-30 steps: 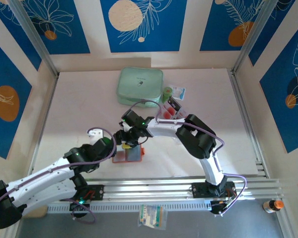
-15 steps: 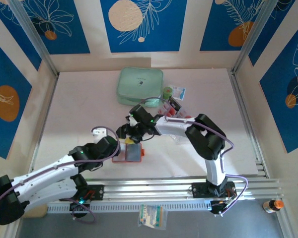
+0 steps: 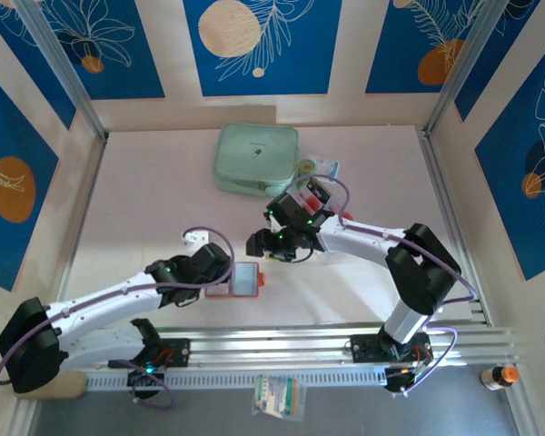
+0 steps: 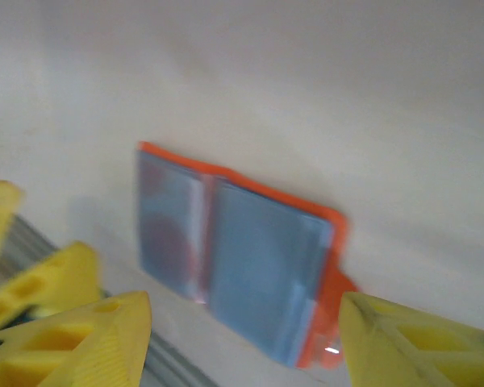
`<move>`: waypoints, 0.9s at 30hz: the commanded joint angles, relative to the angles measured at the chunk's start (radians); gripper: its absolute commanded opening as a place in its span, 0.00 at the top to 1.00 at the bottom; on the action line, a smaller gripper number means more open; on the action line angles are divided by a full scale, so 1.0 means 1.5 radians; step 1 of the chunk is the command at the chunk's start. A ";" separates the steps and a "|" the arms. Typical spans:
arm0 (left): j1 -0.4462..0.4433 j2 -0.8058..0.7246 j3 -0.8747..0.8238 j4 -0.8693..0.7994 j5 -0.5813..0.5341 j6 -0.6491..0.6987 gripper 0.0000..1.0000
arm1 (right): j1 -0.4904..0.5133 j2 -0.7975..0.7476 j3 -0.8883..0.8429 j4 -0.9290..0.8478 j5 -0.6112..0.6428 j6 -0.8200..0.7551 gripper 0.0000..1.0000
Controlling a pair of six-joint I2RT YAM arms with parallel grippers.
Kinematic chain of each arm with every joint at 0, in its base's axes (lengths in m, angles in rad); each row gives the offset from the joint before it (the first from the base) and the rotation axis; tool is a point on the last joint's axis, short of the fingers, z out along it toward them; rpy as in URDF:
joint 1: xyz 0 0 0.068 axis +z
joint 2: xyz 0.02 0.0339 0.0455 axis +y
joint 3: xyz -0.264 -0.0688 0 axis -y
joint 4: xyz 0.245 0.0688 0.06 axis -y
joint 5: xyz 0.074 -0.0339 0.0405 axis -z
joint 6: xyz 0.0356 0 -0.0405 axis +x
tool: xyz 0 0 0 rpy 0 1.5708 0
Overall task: Put the credit cards into the card holder
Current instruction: Move the card holder to the bottom-center of the table.
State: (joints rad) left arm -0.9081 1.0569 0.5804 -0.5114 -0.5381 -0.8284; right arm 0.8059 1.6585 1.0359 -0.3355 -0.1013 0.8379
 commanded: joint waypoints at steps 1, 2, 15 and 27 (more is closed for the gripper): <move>-0.001 0.019 0.023 0.018 0.009 0.017 0.00 | 0.018 -0.007 -0.009 -0.097 0.069 -0.057 0.37; -0.001 0.027 0.025 0.020 0.009 0.019 0.00 | 0.026 -0.001 -0.006 -0.103 0.075 -0.062 0.38; 0.001 0.054 0.039 0.021 0.009 0.020 0.00 | 0.068 0.086 0.040 -0.128 0.127 -0.076 0.52; 0.002 0.060 0.040 0.027 0.016 0.023 0.00 | 0.012 0.031 -0.018 -0.118 0.140 -0.093 1.00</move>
State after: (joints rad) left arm -0.9081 1.1366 0.6147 -0.4778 -0.5240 -0.8093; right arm 0.8455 1.7535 1.0435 -0.4942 0.0944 0.7185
